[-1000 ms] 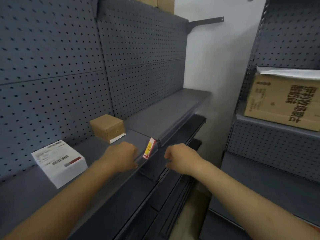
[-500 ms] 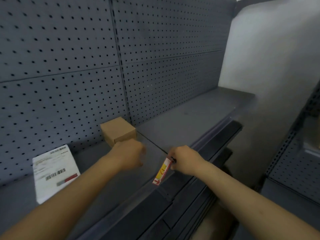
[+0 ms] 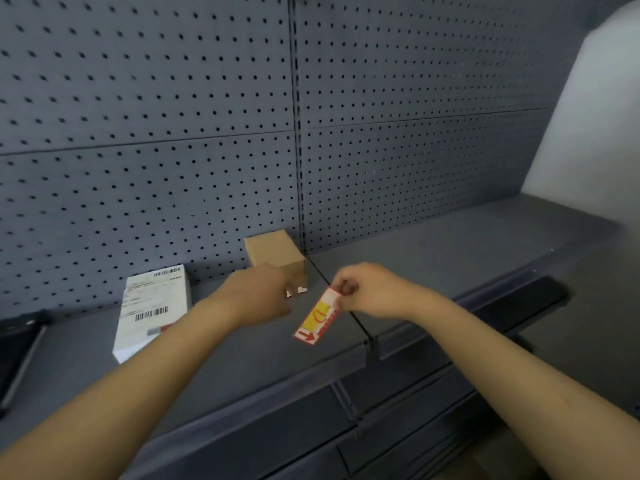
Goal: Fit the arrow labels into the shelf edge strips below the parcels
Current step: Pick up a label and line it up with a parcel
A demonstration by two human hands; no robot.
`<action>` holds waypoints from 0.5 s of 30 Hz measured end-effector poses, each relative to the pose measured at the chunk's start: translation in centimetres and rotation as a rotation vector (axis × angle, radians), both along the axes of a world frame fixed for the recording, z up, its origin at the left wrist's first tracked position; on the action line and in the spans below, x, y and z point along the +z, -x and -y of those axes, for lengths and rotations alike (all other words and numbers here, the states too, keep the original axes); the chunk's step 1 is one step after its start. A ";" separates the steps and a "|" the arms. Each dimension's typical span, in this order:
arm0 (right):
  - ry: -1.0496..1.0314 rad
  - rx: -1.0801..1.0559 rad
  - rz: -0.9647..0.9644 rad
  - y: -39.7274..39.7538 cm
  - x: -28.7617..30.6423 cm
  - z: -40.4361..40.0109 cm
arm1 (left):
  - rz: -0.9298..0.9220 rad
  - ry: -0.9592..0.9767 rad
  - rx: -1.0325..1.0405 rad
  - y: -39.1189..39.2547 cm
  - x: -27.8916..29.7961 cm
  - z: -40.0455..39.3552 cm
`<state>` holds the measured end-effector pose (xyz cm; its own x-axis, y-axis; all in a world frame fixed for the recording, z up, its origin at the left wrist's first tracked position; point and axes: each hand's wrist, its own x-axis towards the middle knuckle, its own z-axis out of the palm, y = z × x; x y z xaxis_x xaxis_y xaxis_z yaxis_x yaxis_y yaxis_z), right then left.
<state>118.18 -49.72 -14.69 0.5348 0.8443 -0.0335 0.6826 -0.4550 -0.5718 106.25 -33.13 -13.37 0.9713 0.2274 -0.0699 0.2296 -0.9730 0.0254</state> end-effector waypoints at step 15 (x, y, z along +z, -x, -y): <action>-0.237 0.287 -0.025 6.8 1.0 -6.1 | 0.347 0.320 0.228 8.0 2.7 -1.3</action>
<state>111.39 -43.60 -13.67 0.2770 0.9456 0.1704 0.7475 -0.1006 -0.6566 98.21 -31.83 -10.66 0.8778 0.4561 0.1462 0.3603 -0.8300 0.4258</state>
